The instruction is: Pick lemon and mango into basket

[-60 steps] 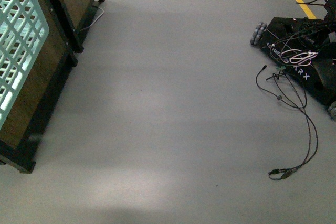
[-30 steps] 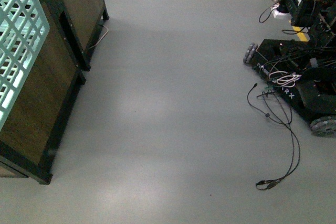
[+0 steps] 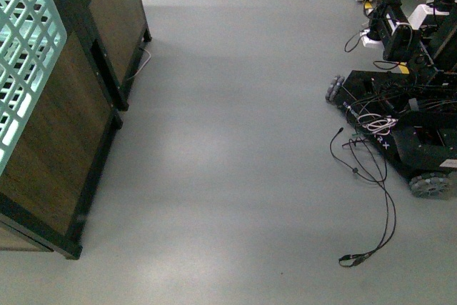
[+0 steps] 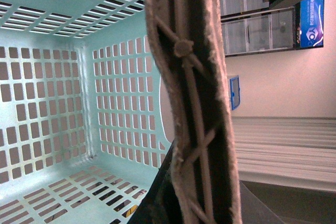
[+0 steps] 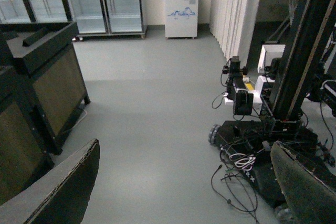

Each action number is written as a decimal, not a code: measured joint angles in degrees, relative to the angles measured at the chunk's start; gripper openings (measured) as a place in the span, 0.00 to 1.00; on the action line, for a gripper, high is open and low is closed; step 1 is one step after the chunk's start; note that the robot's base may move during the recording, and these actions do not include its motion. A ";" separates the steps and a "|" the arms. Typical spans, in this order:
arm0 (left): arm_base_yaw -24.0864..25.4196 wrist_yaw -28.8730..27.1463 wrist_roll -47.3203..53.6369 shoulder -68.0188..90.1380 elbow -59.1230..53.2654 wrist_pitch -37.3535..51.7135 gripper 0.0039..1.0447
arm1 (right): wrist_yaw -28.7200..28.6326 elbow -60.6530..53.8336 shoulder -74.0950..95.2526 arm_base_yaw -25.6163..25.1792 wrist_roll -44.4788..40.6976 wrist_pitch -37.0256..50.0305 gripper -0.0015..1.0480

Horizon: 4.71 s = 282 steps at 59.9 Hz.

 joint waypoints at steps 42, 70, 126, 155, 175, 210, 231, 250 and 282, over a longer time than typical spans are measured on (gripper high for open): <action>-0.15 -0.07 0.09 0.00 0.17 -0.13 0.05 | 0.20 0.00 -0.02 0.00 0.00 0.00 0.92; -0.15 -0.09 0.15 0.00 0.17 -0.17 0.05 | -0.02 0.02 0.00 0.00 0.02 0.00 0.92; -0.15 -0.02 0.07 0.11 0.20 -0.20 0.05 | 0.09 0.00 -0.04 0.00 0.00 -0.04 0.92; -0.15 -0.09 0.04 0.11 0.17 -0.20 0.05 | -0.02 0.00 -0.04 0.00 0.02 -0.04 0.92; -0.15 -0.07 0.07 0.07 0.20 -0.20 0.05 | -0.04 0.00 0.00 0.00 0.00 -0.04 0.92; -0.15 -0.07 0.13 0.00 0.31 -0.20 0.05 | 0.00 0.00 -0.02 0.00 0.00 -0.02 0.92; -0.15 -0.02 0.04 0.02 0.31 -0.20 0.05 | 0.11 0.00 0.00 0.00 0.00 -0.02 0.92; 0.20 -0.96 0.37 0.11 0.31 -0.20 0.05 | -0.61 -0.02 0.00 -0.04 0.00 -0.02 0.92; -13.31 5.25 21.07 20.31 11.47 -8.22 0.05 | -0.04 -0.02 0.00 -0.04 0.00 -0.02 0.92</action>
